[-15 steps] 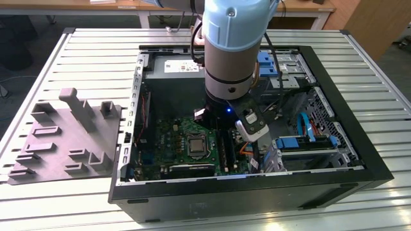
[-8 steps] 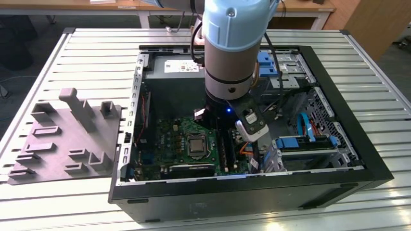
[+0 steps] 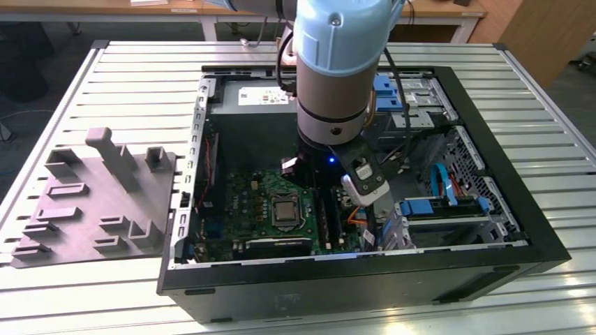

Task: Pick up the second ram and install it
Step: 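Insert the second ram into the second slot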

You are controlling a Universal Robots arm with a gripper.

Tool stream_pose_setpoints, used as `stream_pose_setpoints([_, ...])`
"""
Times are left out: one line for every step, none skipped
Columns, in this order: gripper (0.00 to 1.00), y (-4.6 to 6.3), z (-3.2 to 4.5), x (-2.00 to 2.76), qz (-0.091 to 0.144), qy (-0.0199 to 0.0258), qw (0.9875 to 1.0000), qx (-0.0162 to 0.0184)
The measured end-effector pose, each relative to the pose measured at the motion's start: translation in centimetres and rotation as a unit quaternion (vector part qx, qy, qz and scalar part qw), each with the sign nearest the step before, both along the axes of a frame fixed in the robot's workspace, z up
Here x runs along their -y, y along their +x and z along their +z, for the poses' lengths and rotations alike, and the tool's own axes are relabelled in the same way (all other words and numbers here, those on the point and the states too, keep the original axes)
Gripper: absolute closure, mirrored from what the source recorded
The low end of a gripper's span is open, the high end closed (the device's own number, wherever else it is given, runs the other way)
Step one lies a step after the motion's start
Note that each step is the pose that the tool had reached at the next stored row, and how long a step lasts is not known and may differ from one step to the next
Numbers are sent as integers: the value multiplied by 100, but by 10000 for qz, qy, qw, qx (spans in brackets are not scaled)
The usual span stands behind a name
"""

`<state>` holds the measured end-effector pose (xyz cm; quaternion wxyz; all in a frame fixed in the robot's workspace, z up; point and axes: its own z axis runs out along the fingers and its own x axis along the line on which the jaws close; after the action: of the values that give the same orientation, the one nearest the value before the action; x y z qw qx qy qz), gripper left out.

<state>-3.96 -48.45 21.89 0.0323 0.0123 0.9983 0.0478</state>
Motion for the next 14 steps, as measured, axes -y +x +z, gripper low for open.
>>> stream_pose_setpoints([88,0,-1,1,0,2,10000,0])
stream_pose_setpoints([88,0,-2,2,0,4,10000,0])
stream_pose_setpoints([88,0,-3,2,0,6,10000,0])
stream_pose_setpoints([88,0,-4,3,0,9,10000,0])
stream_pose_setpoints([88,0,-5,4,0,11,10000,0])
stream_pose_setpoints([88,0,-6,4,0,13,10000,0])
stream_pose_setpoints([88,0,-7,4,0,15,10000,0])
stream_pose_setpoints([88,0,-7,4,0,16,10000,0])
stream_pose_setpoints([88,0,-7,4,0,16,10000,0])
stream_pose_setpoints([88,0,-7,4,0,17,10000,0])
stream_pose_setpoints([88,0,-8,4,0,18,10000,0])
stream_pose_setpoints([88,0,-7,5,0,25,10000,0])
stream_pose_setpoints([88,0,-8,5,0,29,10000,1])
stream_pose_setpoints([88,0,-12,6,0,31,10000,1])
